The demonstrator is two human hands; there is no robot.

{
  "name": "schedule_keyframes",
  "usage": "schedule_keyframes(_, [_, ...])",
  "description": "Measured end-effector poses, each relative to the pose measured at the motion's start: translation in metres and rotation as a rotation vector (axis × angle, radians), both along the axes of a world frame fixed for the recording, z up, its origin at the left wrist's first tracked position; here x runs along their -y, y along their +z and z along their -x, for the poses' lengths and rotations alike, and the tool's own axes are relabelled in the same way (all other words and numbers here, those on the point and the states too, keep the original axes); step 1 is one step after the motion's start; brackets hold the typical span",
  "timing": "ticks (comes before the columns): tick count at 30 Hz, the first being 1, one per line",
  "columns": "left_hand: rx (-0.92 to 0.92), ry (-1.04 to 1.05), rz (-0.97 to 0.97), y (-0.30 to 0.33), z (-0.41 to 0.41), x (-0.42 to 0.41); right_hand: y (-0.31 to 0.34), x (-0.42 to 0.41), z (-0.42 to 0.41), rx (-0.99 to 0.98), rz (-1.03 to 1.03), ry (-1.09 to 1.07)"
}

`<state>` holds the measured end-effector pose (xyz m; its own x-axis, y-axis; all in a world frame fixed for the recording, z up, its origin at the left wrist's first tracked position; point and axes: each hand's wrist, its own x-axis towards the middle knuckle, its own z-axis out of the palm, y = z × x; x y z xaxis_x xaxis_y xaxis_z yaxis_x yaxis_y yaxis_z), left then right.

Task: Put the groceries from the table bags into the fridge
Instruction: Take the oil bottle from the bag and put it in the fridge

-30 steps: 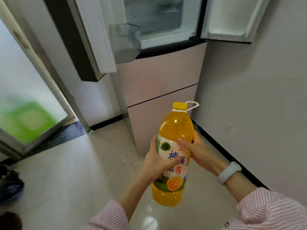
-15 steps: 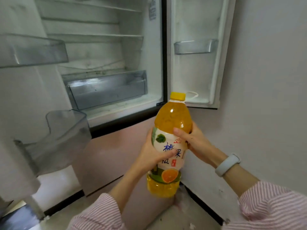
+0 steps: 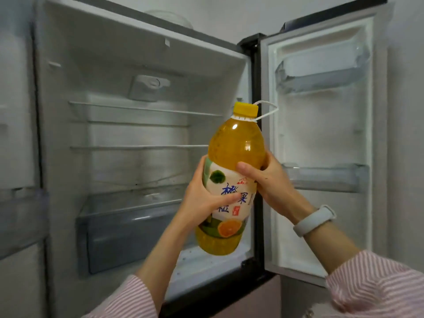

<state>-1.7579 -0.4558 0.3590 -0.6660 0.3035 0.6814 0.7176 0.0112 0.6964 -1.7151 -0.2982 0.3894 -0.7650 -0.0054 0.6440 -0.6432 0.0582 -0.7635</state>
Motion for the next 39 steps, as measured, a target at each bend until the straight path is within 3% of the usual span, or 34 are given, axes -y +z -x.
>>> schedule_keyframes(9, [-0.295, 0.163, 0.076, 0.128, 0.093, 0.005, 0.104, -0.002, 0.115, -0.353, 0.035, 0.132])
schedule_keyframes(16, [-0.446, 0.324, 0.092, 0.168, 0.141, 0.019, 0.135, 0.012, 0.172, -0.578, 0.032, 0.187])
schedule_keyframes(24, [-0.56, 0.451, 0.11, 0.166, 0.196, 0.032, 0.13, 0.024, 0.22, -0.646, -0.017, 0.192])
schedule_keyframes(31, [-0.554, 0.459, 0.142, 0.156, 0.237, 0.03, 0.116, 0.019, 0.259, -0.6, -0.027, 0.16])
schedule_keyframes(39, [-0.437, 0.502, 0.385, 0.153, 0.248, 0.036, 0.085, 0.019, 0.291, -0.577, 0.02, 0.048])
